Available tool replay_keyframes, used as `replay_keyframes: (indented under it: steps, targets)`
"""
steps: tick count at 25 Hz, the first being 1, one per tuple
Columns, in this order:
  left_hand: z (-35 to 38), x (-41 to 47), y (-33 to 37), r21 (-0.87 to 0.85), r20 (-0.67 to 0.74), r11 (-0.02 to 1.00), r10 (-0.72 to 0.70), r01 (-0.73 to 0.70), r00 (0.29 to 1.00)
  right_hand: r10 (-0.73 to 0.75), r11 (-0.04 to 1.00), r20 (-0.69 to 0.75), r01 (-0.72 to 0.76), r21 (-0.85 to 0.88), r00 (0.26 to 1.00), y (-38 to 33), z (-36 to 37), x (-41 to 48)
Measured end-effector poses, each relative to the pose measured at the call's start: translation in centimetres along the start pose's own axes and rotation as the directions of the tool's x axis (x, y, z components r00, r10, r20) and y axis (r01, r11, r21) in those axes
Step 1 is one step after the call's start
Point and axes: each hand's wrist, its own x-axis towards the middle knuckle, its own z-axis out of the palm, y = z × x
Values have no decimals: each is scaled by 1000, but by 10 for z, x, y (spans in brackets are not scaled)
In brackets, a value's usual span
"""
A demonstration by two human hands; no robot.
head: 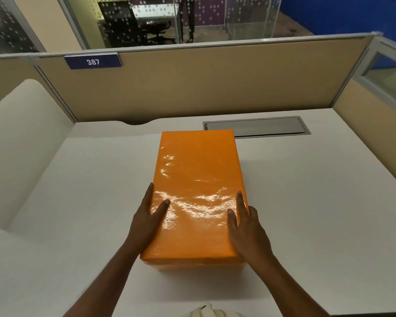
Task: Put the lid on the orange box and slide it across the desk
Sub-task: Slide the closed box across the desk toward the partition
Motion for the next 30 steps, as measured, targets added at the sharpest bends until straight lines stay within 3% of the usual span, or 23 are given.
replay_keyframes:
  steps: [5,8,12,14,18,21,24,30]
  targets:
    - [2,-8,-3,51,-254,997,60,-49,965,-51,999,-8,51,-8,999,-2,-1,0]
    - [0,-11,-1,17,-288,998,64,-62,955,-34,994,-1,33,107,999,-2,-3,0]
    - [-6,-17,-6,-179,-242,983,-16,-28,970,109,893,-105,-51,447,989,3,-11,-3]
    - [-8,-32,-15,-284,-228,959,-69,1,971,157,835,-91,-83,544,983,11,-16,-6]
    - [-9,-64,-40,-486,-109,869,-165,92,980,168,739,64,-168,653,984,27,-19,-12]
    - [0,-76,-50,-569,70,810,-125,142,990,127,565,220,-253,786,967,30,-8,-22]
    - [9,-73,-52,-640,87,756,-110,140,990,117,376,277,-301,877,954,29,0,-25]
    - [-14,-44,-52,-654,-6,753,-96,69,995,98,365,259,-277,889,961,3,10,-8]
